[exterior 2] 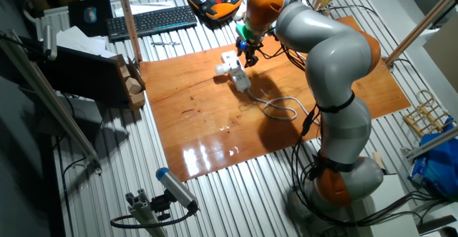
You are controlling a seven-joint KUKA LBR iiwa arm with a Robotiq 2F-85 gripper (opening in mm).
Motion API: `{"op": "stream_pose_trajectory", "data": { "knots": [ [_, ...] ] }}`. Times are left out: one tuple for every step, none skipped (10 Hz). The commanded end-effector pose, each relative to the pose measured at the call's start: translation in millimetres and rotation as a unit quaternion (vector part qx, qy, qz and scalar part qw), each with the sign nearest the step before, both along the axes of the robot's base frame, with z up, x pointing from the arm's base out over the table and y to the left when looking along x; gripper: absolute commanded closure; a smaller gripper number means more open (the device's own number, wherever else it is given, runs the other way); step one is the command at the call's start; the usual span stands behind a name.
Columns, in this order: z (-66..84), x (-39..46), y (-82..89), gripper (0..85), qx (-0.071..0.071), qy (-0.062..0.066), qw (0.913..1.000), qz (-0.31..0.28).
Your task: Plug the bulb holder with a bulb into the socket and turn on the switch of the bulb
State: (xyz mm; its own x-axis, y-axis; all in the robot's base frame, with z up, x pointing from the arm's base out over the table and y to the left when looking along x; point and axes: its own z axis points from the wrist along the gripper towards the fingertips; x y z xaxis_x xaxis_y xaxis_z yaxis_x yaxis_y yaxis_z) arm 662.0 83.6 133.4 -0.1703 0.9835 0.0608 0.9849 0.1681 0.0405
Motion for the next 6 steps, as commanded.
{"op": "stream_pose_trajectory", "data": {
  "knots": [
    [-0.5, 0.2, -0.6, 85.0, -0.005, 0.007, 0.9999, -0.007],
    [-0.8, 0.3, -1.4, 85.0, -0.010, 0.020, 0.9996, -0.017],
    [-0.9, 0.2, -1.8, 85.0, -0.013, 0.025, 0.9992, -0.027],
    [-0.8, 0.5, -3.2, 85.0, -0.018, 0.033, 0.9987, -0.035],
    [-0.3, 0.5, -5.5, 85.0, -0.019, 0.027, 0.9985, -0.043],
    [-1.7, 0.3, -7.8, 85.0, -0.018, 0.011, 0.9985, -0.050]
  ]
}}
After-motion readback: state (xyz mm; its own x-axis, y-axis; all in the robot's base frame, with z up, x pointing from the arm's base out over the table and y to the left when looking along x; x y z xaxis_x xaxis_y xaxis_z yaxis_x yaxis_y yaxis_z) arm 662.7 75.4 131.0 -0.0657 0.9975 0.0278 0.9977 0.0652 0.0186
